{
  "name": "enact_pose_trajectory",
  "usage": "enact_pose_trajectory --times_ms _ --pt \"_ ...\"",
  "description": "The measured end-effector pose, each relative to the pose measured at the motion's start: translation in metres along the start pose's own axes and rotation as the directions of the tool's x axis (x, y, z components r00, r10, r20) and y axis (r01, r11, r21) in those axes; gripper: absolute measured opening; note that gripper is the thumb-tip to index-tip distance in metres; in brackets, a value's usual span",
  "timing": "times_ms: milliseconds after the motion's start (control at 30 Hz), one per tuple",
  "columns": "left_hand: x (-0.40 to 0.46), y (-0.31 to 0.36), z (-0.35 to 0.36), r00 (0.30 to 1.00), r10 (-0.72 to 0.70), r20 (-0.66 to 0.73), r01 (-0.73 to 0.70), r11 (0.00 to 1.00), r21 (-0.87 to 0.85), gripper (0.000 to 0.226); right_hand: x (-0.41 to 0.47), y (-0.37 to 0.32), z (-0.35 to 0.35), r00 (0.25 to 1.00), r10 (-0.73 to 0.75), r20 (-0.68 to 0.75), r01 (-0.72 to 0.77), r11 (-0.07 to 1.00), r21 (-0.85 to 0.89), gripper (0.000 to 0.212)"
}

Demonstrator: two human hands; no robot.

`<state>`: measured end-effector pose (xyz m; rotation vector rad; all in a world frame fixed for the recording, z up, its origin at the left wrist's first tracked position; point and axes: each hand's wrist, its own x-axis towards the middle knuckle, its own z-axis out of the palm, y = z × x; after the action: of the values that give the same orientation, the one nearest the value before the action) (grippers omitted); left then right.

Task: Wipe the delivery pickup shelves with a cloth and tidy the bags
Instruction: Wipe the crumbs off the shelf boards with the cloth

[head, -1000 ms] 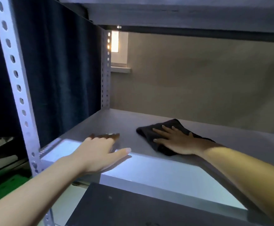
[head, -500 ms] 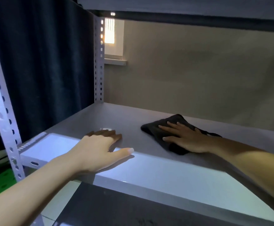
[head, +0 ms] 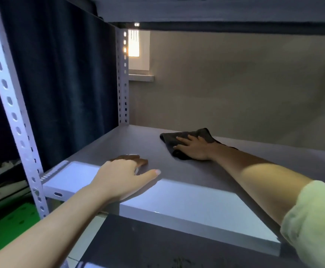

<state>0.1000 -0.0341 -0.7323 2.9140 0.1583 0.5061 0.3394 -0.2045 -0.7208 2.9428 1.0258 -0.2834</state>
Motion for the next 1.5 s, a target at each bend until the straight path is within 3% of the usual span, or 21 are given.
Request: enact_pose_trajectory --times_ms 100,333,467,667,833,967,1100,1300,1400,1500 --pt "0.003 -0.004 0.002 0.999 -0.007 0.033 0.008 1.000 -0.014 0.079 -0.079 -0.025 0.000 1.000 0.016 0.003 -0.016 0.999 0.031 0.060" --pt "-0.003 -0.004 -0.003 0.996 0.089 -0.015 -0.090 0.993 -0.073 0.054 -0.217 -0.028 0.027 0.995 0.074 -0.069 -0.068 0.994 0.087 0.044" --pt "-0.002 -0.005 -0.001 0.988 0.145 -0.044 -0.148 0.987 -0.064 0.057 -0.250 -0.044 0.035 0.974 0.214 -0.070 -0.207 0.974 0.089 0.049" --pt "-0.002 -0.010 0.005 0.971 0.233 -0.060 -0.236 0.971 -0.044 0.055 -0.232 -0.075 0.042 0.930 0.348 -0.116 -0.335 0.935 0.116 0.056" --pt "-0.003 -0.009 0.002 0.977 0.211 -0.044 -0.213 0.976 -0.053 0.039 -0.207 -0.105 0.040 0.952 0.286 -0.112 -0.271 0.954 0.128 0.058" --pt "-0.009 -0.008 0.001 0.993 0.079 -0.092 -0.083 0.996 -0.044 0.026 -0.194 -0.123 0.038 0.973 0.191 -0.129 -0.176 0.977 0.120 0.059" --pt "-0.025 -0.017 -0.003 0.993 0.005 -0.117 -0.005 1.000 -0.005 0.041 -0.218 -0.104 0.040 0.982 0.156 -0.103 -0.142 0.981 0.132 0.058" --pt "-0.061 -0.061 -0.010 0.979 0.067 -0.191 -0.052 0.995 0.086 0.061 -0.239 -0.086 0.046 0.972 0.194 -0.137 -0.179 0.977 0.114 0.064" --pt "-0.079 -0.071 -0.020 0.980 0.005 -0.199 0.020 0.992 0.127 0.061 -0.222 -0.101 0.043 0.975 0.162 -0.155 -0.148 0.984 0.097 0.071" --pt "-0.086 -0.071 -0.023 0.982 0.038 -0.184 0.000 0.979 0.203 0.054 -0.196 -0.127 0.039 0.981 0.083 -0.176 -0.067 0.993 0.098 0.077"
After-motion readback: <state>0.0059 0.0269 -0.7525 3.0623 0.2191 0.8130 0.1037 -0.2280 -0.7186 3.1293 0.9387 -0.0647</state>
